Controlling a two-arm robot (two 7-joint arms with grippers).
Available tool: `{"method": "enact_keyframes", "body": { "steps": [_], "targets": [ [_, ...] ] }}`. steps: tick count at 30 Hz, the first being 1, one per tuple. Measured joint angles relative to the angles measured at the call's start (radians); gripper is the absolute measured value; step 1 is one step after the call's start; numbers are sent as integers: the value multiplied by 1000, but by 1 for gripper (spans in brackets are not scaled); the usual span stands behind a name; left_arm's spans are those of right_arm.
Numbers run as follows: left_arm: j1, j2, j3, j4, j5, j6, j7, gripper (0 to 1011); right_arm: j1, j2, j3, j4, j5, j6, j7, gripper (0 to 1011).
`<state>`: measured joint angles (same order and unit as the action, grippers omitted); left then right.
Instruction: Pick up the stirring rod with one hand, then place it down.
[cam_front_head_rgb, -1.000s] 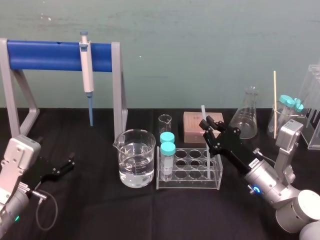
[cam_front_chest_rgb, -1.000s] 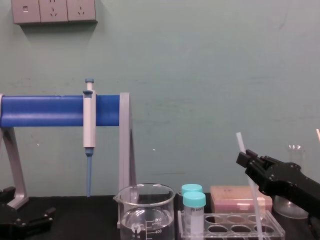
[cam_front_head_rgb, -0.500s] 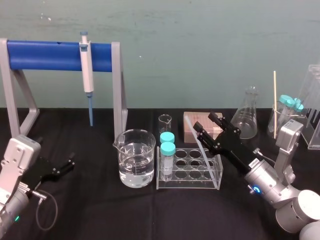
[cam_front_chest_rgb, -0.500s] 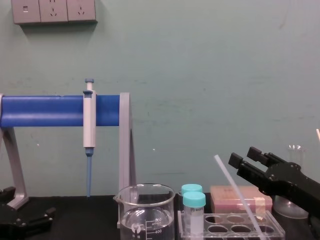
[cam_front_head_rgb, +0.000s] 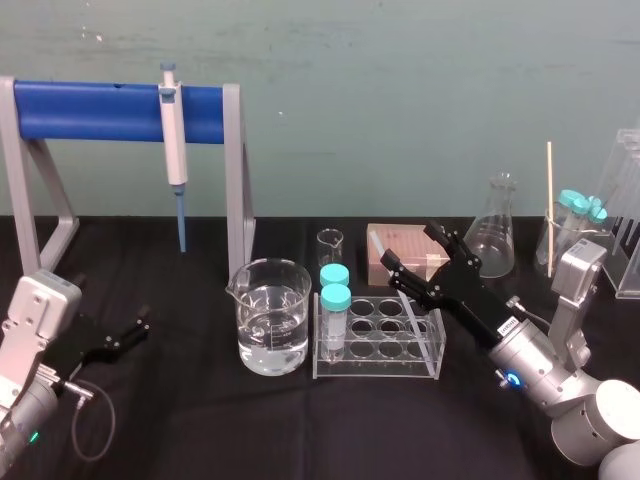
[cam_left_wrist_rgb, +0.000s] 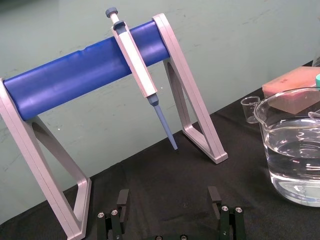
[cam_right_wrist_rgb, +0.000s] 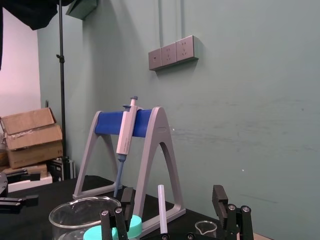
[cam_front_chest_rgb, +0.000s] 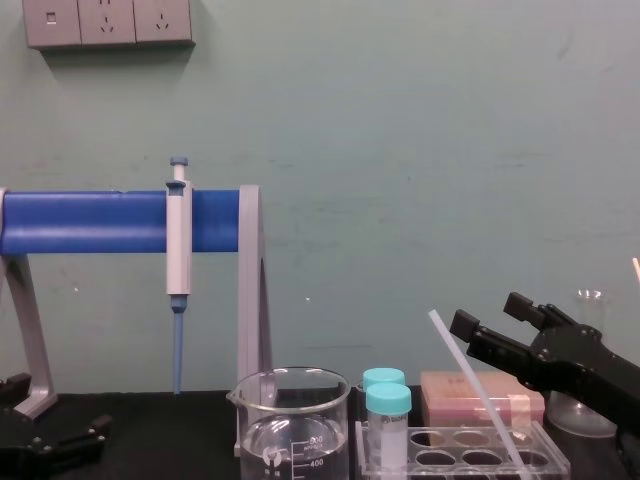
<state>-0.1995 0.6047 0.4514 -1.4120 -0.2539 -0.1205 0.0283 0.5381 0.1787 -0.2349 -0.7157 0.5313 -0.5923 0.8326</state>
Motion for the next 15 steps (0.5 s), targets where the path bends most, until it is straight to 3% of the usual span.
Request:
{"method": "enact_keyframes", "body": {
  "steps": [8, 15],
  "targets": [
    [0, 0, 0, 0, 0, 0, 0, 1000, -2, 1, 0, -5, -5, 0, -8, 1000],
    [0, 0, 0, 0, 0, 0, 0, 1000, -52, 24, 15, -132, -101, -1, -188, 1000]
  ]
}}
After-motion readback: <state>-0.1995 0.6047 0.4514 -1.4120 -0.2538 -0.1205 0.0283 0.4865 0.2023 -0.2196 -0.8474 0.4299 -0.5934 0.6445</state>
